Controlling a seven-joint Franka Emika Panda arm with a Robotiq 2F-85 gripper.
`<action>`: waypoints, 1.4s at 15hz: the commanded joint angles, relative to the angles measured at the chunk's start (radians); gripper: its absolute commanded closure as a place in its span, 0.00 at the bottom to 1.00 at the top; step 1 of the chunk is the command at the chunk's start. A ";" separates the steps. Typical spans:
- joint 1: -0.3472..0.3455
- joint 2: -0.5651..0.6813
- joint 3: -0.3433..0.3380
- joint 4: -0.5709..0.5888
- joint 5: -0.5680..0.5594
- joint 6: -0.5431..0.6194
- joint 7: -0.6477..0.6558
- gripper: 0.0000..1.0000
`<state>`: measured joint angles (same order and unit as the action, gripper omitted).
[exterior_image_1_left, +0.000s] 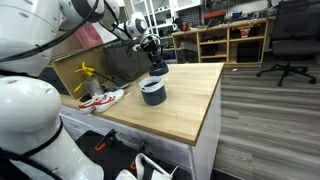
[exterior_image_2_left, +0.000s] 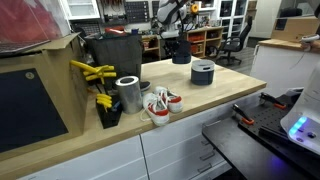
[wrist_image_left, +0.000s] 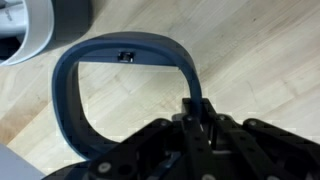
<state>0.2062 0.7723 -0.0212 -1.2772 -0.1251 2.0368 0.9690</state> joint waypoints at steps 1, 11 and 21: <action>0.016 0.028 -0.016 0.042 0.032 0.038 0.055 0.97; 0.012 -0.015 0.001 0.004 0.046 0.061 0.051 0.20; -0.002 -0.251 0.056 -0.115 0.083 -0.216 -0.250 0.00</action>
<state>0.2145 0.6228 0.0248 -1.3015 -0.0660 1.9020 0.8075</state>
